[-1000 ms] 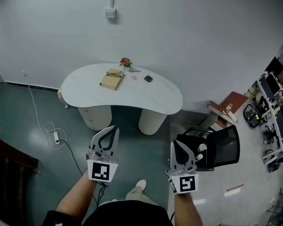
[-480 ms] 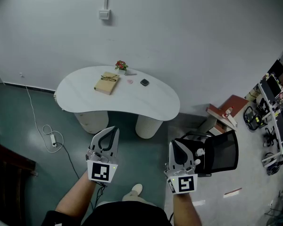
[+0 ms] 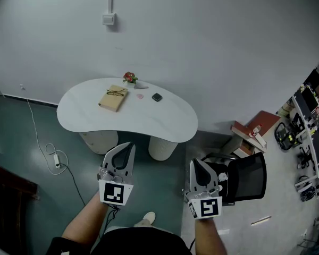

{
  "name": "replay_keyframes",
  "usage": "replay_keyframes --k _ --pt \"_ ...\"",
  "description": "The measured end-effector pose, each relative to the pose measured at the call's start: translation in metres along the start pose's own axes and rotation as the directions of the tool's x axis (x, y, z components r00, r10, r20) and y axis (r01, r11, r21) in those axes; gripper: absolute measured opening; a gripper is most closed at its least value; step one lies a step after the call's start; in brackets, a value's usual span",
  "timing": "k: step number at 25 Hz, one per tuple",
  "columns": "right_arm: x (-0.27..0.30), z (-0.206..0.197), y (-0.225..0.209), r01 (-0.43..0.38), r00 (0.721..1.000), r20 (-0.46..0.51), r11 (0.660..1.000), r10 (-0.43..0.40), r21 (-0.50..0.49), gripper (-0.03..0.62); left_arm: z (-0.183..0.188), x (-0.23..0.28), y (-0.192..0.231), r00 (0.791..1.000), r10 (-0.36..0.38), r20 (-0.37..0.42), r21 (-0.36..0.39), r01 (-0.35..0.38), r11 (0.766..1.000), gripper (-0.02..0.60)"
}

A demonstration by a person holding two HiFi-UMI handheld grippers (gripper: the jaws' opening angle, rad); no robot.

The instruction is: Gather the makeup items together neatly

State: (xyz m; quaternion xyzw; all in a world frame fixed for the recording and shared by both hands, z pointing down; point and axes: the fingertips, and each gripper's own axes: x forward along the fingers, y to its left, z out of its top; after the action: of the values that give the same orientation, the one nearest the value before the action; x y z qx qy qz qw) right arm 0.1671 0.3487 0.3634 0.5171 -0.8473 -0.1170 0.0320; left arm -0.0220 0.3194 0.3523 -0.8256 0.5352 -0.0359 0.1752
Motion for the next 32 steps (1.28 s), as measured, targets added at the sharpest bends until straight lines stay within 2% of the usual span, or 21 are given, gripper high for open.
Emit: replay_keyframes --k 6,15,23,27,32 --pt "0.008 -0.009 -0.026 -0.034 0.999 0.004 0.999 0.034 0.013 0.027 0.003 0.026 -0.012 1.000 0.020 -0.011 0.004 -0.020 1.000 0.017" --pt "0.020 -0.015 -0.038 -0.078 0.997 0.012 0.997 0.077 0.013 0.026 0.005 0.039 -0.018 0.999 0.048 -0.014 0.012 -0.048 0.999 0.017" --pt "0.025 -0.014 -0.044 -0.074 0.997 0.017 0.997 0.074 0.014 0.026 0.002 0.047 -0.023 0.999 0.044 -0.012 0.011 -0.043 0.999 0.017" --pt "0.029 -0.017 -0.047 -0.065 0.998 0.022 0.998 0.064 0.020 0.026 0.000 0.055 -0.022 0.999 0.037 -0.012 -0.017 -0.037 0.999 0.017" --pt "0.043 -0.023 -0.051 -0.057 0.998 0.006 0.998 0.056 0.023 0.026 -0.005 0.073 -0.017 1.000 0.017 -0.006 0.006 -0.017 1.000 0.017"
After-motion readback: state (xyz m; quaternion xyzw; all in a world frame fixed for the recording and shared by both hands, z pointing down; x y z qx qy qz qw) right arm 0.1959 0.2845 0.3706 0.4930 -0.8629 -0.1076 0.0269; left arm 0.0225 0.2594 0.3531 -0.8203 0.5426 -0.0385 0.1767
